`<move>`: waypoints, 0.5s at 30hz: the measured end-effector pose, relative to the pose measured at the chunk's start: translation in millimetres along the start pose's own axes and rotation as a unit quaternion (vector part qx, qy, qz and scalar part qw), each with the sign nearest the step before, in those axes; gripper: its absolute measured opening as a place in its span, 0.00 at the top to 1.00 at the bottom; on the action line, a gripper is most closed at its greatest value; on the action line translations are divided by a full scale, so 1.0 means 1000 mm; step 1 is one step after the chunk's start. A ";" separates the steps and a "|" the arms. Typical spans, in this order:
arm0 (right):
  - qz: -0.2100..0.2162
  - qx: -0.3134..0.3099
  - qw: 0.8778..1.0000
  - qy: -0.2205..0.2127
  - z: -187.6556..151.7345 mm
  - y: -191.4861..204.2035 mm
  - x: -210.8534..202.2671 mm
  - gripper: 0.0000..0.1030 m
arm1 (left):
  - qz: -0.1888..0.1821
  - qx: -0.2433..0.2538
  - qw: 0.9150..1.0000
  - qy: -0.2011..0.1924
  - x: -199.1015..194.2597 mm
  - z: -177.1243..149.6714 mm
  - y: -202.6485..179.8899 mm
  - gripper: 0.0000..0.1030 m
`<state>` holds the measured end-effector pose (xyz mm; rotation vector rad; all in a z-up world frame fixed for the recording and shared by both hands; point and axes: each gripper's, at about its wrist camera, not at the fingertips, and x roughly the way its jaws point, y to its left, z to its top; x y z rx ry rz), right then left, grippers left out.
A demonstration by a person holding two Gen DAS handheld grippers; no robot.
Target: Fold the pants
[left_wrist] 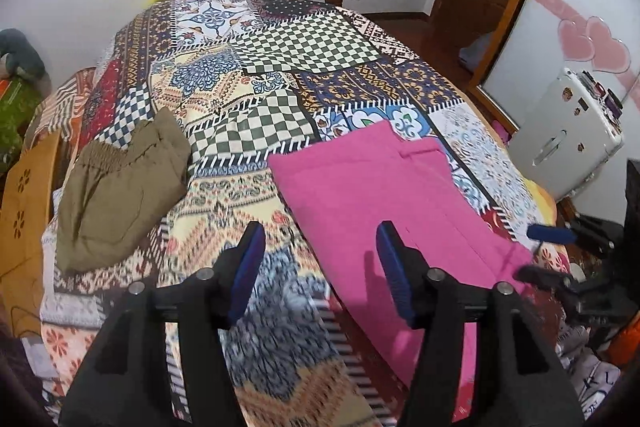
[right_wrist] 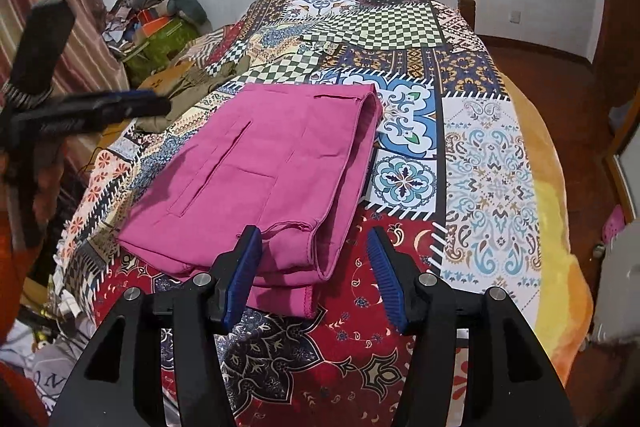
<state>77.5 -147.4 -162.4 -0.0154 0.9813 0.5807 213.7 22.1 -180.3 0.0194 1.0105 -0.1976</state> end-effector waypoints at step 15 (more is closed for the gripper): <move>0.013 0.027 0.999 0.026 0.000 -0.020 0.029 0.50 | -0.074 -0.084 0.989 0.096 0.115 0.035 0.037 0.39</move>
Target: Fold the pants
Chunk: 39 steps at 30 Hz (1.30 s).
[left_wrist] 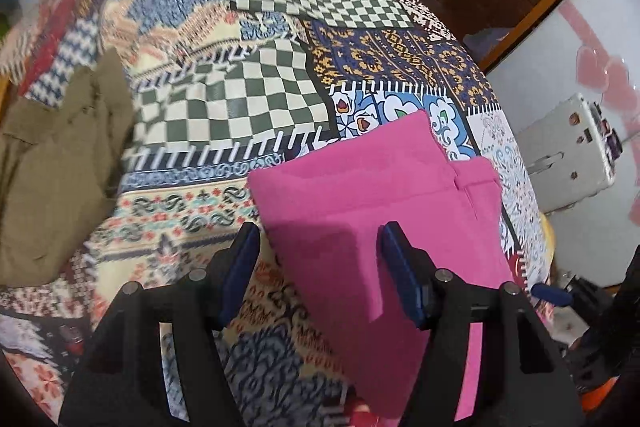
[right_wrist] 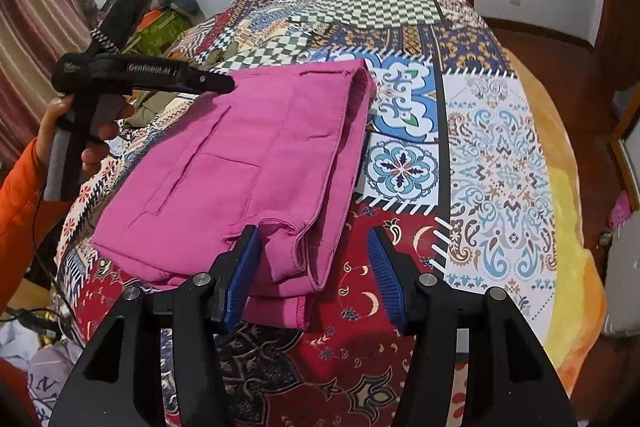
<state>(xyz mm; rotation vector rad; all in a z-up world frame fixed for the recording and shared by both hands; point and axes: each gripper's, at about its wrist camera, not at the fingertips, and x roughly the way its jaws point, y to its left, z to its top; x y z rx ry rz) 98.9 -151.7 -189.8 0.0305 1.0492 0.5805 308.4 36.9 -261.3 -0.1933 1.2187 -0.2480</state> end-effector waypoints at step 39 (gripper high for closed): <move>-0.032 -0.044 0.997 -0.054 0.025 0.026 -0.023 0.48 | 0.074 0.020 0.993 -0.093 -0.109 -0.139 -0.016 0.93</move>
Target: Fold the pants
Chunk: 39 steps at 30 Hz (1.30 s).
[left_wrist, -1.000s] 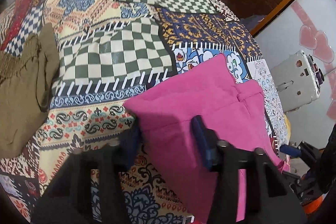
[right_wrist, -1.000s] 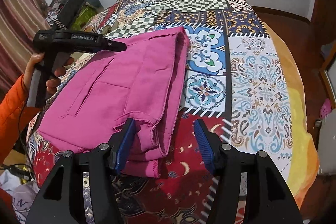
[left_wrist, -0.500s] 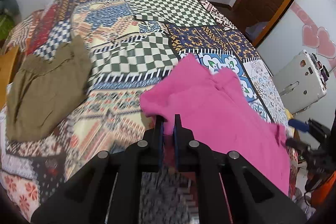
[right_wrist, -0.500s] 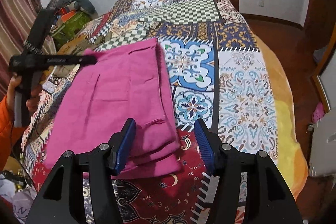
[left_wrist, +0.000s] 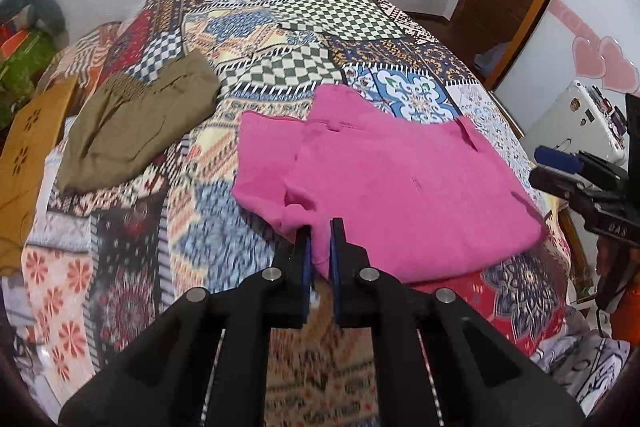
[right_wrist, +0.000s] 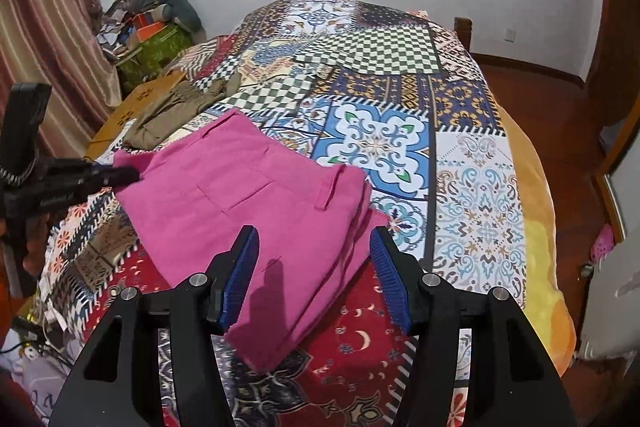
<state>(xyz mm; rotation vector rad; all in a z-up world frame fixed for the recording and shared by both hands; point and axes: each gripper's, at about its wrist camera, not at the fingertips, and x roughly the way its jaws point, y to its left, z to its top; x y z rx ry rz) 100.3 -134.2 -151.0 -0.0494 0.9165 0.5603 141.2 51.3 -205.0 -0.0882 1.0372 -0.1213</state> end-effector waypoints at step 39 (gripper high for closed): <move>0.015 -0.006 1.000 -0.010 0.020 0.006 0.031 0.48 | 0.043 -0.009 0.998 -0.047 -0.040 0.029 0.019 0.59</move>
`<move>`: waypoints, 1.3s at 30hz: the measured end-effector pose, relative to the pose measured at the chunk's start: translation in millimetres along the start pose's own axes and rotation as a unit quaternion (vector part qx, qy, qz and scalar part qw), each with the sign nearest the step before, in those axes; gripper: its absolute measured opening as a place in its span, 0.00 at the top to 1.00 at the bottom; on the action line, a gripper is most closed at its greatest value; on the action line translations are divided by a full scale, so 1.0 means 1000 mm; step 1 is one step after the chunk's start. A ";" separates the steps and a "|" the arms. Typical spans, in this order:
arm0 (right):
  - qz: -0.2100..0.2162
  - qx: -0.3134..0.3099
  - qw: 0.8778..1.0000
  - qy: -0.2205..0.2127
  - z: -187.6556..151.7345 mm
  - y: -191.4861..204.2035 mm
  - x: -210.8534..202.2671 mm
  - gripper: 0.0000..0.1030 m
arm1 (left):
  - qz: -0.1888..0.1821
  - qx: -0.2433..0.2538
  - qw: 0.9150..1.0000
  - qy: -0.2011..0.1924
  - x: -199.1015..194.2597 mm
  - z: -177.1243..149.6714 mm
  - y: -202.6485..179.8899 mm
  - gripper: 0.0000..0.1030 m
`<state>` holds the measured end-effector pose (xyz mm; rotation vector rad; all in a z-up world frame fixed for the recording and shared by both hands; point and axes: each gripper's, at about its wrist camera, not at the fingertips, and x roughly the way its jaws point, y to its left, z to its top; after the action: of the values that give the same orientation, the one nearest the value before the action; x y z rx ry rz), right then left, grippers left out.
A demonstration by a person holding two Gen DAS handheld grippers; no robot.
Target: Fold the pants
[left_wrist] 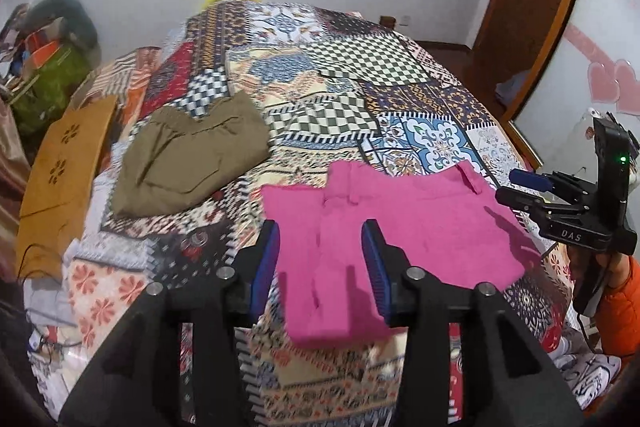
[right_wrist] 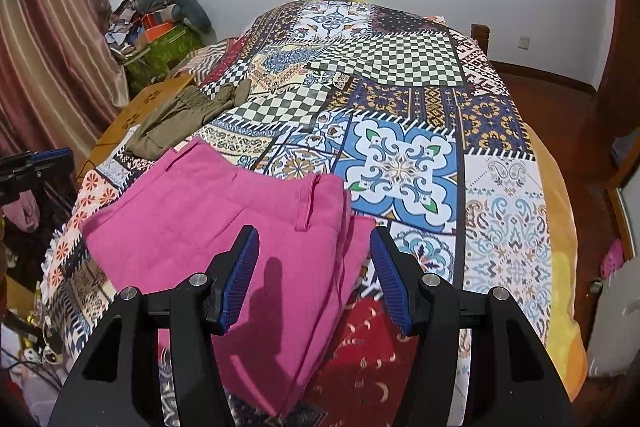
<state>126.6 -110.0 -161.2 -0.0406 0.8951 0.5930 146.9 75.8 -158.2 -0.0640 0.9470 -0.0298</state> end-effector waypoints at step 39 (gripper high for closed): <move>0.020 0.037 0.997 0.068 -0.013 -0.013 0.016 0.47 | -0.022 -0.038 0.995 0.084 0.068 -0.026 0.024 0.31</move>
<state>131.5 -117.1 -183.5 0.0051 1.0512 0.5991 165.2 94.7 -230.0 -0.1560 1.1153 -0.0408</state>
